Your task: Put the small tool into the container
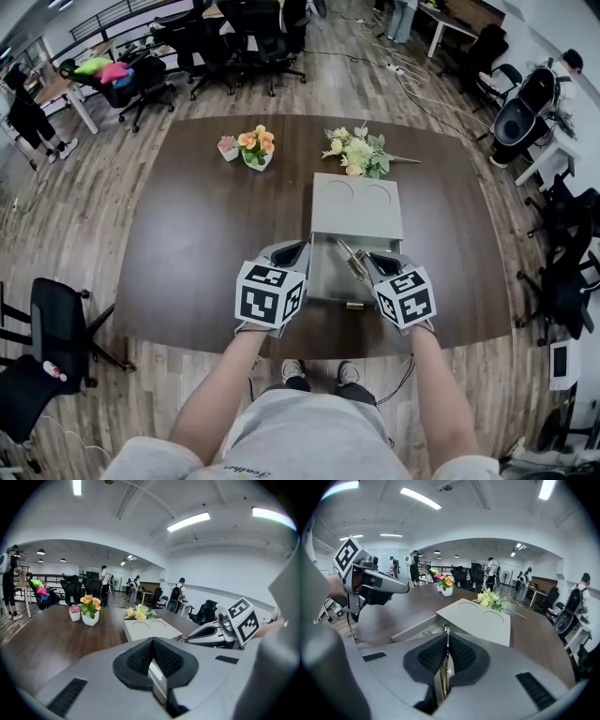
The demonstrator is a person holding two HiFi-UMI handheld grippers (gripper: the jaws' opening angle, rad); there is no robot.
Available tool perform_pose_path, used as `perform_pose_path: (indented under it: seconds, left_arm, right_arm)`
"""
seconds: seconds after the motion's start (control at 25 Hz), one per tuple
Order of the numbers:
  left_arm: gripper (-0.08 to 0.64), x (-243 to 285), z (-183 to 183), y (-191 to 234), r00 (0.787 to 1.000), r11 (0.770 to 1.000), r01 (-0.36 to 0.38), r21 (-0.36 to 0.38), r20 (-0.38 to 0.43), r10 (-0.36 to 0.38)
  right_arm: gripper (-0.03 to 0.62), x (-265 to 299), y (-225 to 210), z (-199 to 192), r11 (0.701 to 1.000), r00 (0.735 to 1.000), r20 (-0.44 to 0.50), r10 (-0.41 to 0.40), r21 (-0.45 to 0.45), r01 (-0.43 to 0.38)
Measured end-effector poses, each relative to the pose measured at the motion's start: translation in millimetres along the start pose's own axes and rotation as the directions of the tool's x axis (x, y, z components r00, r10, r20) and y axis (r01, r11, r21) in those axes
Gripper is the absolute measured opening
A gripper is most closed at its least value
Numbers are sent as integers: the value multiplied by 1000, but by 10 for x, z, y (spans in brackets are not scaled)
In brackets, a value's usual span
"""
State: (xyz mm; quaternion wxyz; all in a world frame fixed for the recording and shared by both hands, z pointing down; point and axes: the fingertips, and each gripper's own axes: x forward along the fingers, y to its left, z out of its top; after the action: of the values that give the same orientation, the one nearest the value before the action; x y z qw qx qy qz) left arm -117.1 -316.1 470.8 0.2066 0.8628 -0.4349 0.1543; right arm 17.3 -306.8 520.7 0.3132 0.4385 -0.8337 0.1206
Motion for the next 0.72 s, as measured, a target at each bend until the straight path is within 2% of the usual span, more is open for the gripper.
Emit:
perform_pose_path:
  seconds: [0.4, 0.72]
  left_arm:
    - [-2, -16, -38, 55, 1000, 1000, -8, -3, -9, 8]
    - [-2, -34, -118, 71, 1000, 1000, -8, -7, -17, 7]
  right_arm:
    - [12, 216, 82, -71, 998, 999, -36, 11, -58, -13]
    - [12, 303, 110, -136, 998, 999, -45, 13, -58, -15]
